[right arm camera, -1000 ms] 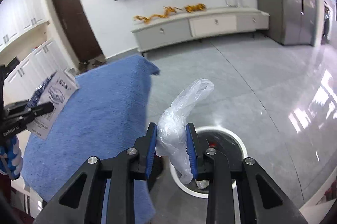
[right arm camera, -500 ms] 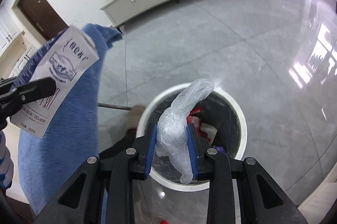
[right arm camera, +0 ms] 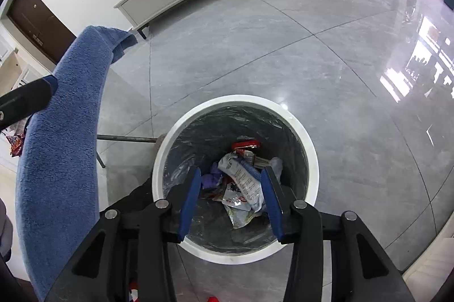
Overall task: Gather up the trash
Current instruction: 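Carry carton and clear bag to the bin and open both tools over it, then grasp the white printed wrapper with the left tool while the right tool grasps the milk carton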
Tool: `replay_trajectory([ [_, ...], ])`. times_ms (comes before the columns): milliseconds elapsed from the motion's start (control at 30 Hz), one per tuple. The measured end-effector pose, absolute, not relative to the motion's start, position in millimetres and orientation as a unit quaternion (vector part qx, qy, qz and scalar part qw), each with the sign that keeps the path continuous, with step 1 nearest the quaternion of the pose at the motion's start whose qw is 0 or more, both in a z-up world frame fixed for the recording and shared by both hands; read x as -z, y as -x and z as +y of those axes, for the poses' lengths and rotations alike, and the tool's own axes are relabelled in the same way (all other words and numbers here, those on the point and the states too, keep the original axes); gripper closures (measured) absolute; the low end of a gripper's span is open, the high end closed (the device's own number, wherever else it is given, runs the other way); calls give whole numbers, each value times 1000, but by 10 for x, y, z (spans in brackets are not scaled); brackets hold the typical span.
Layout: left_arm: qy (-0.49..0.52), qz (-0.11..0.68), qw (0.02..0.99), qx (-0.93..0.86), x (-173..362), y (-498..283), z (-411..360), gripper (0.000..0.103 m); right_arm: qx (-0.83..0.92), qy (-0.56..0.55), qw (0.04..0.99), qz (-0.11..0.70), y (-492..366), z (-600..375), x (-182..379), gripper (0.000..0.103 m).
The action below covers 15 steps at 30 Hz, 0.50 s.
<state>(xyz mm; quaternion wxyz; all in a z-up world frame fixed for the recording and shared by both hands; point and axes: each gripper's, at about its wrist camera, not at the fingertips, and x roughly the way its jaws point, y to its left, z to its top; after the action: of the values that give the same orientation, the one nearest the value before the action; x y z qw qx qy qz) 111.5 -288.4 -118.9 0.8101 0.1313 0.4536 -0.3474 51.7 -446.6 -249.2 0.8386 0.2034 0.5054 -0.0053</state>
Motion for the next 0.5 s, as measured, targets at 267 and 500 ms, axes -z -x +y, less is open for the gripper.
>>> replay_trajectory([
  [267, -120, 397, 846, 334, 604, -852, -2053, 58, -33, -175, 872, 455, -440, -4145, 1773, 59],
  [500, -100, 364, 885, 273, 274, -692, -968, 58, -91, -125, 902, 402, -478, -3468, 950, 59],
])
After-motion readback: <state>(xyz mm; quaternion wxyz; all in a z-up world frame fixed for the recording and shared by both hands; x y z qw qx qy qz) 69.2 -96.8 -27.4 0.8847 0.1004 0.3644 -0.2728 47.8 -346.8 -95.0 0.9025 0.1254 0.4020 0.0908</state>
